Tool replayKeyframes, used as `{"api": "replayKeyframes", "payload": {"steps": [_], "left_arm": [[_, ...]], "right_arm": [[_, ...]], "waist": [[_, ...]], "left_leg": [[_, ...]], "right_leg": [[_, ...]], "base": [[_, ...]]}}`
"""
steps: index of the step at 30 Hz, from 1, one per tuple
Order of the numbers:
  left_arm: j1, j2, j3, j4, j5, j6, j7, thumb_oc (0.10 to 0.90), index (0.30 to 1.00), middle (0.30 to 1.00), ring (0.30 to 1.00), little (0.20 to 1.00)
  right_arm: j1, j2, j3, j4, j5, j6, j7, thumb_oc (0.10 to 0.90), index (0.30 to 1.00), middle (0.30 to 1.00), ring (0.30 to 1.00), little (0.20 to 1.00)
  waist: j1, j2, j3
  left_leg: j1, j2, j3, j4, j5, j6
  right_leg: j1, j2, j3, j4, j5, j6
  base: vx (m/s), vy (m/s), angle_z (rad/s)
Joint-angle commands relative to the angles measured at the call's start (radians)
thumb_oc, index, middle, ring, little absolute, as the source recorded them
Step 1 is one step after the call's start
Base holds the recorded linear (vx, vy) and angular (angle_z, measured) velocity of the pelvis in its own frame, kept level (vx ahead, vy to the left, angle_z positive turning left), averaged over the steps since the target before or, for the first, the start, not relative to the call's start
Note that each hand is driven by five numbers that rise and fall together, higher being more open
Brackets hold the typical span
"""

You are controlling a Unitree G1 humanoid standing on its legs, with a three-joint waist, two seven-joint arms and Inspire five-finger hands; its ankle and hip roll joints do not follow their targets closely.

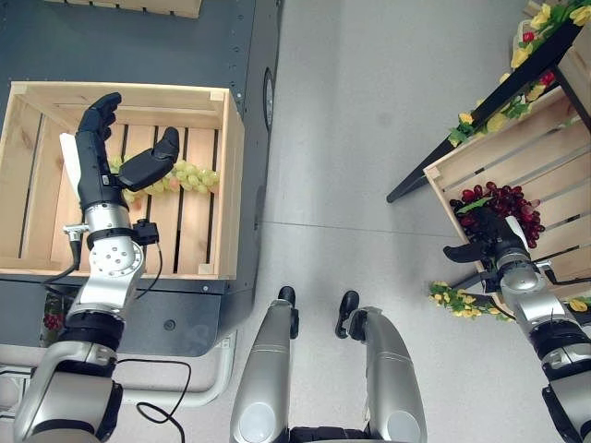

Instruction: Pick up the fruits from the basket on one side to the basket on the other side

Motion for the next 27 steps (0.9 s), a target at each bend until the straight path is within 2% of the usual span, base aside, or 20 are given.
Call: {"api": "replayKeyframes", "payload": {"steps": [1, 3, 7, 9, 13, 16, 20, 27], "left_arm": [[-0.141, 0.08, -0.028, 0.024, 0.151, 0.049, 0.126, 0.8, 0.9, 0.9, 0.9, 0.9], [-0.176, 0.107, -0.079, 0.08, 0.267, 0.118, 0.147, 0.8, 0.9, 0.9, 0.9, 0.9], [-0.236, 0.151, -0.178, 0.141, 0.411, 0.227, 0.18, 0.8, 0.9, 0.9, 0.9, 0.9], [-0.253, 0.163, -0.203, 0.155, 0.438, 0.234, 0.19, 0.8, 0.9, 0.9, 0.9, 0.9], [-0.322, 0.19, -0.306, 0.173, 0.598, 0.276, 0.22, 0.8, 0.9, 0.9, 0.9, 0.9], [-0.368, 0.202, -0.384, 0.202, 0.688, 0.266, 0.214, 0.8, 0.9, 0.9, 0.9, 0.9], [-0.407, 0.209, -0.457, 0.228, 0.718, 0.27, 0.19, 0.8, 0.9, 0.9, 0.9, 0.9], [-0.417, 0.227, -0.508, 0.247, 0.767, 0.301, 0.133, 0.8, 0.9, 0.9, 0.9, 0.9]], "right_arm": [[-0.071, -0.144, -0.008, 0.003, -0.033, -0.09, 0.001, 0.8, 0.9, 0.9, 0.9, 0.9], [-0.081, -0.149, 0.003, 0.002, -0.031, -0.115, 0.013, 0.8, 0.9, 0.9, 0.9, 0.9], [-0.107, -0.16, 0.039, -0.031, -0.042, -0.147, 0.031, 0.8, 0.9, 0.9, 0.9, 0.9], [-0.113, -0.164, 0.047, -0.039, -0.052, -0.157, 0.035, 0.8, 0.9, 0.9, 0.9, 0.9], [-0.134, -0.181, 0.087, -0.081, -0.083, -0.196, 0.043, 0.8, 0.9, 0.9, 0.9, 0.9], [-0.156, -0.192, 0.105, -0.092, -0.061, -0.228, 0.053, 0.8, 0.9, 0.9, 0.9, 0.9], [-0.175, -0.197, 0.121, -0.096, -0.053, -0.252, 0.073, 0.8, 0.9, 0.9, 0.9, 0.9], [-0.153, -0.207, 0.112, -0.125, -0.043, -0.251, 0.081, 0.8, 0.9, 0.9, 0.9, 0.9]], "waist": [[-0.016, 0.057, -0.015], [-0.021, 0.059, -0.015], [-0.03, 0.066, -0.015], [-0.033, 0.068, -0.015], [-0.04, 0.073, -0.015], [-0.043, 0.076, -0.015], [-0.05, 0.083, -0.015], [-0.057, 0.087, -0.015]], "left_leg": [[0.041, -0.019, 0.052, -0.056, 0.001, 0.001], [0.034, -0.017, 0.058, -0.058, 0.002, 0.0], [0.005, -0.014, 0.067, -0.053, 0.005, 0.0], [-0.01, -0.013, 0.07, -0.047, 0.007, 0.0], [-0.034, -0.013, 0.076, -0.044, 0.006, 0.002], [-0.043, -0.012, 0.086, -0.048, 0.004, 0.005], [-0.043, -0.011, 0.096, -0.059, 0.003, 0.005], [-0.043, -0.009, 0.103, -0.064, 0.003, 0.004]], "right_leg": [[0.066, 0.014, -0.048, 0.021, -0.022, -0.036], [0.057, 0.014, -0.046, 0.017, -0.02, -0.033], [0.026, 0.015, -0.041, 0.016, -0.013, -0.032], [0.01, 0.014, -0.039, 0.02, -0.011, -0.032], [-0.018, 0.01, -0.036, 0.022, -0.006, -0.028], [-0.033, 0.007, -0.038, 0.022, -0.003, -0.026], [-0.041, 0.007, -0.037, 0.018, -0.002, -0.022], [-0.047, 0.005, -0.036, 0.018, -0.001, -0.019]], "base": [[-0.02, 0.093, 0.01], [-0.01, 0.089, -0.01], [-0.02, 0.103, -0.01], [-0.02, 0.077, -0.03], [-0.02, 0.064, 0.0], [-0.01, 0.052, 0.07], [-0.01, 0.051, 0.02], [0.0, 0.013, 0.01]]}}
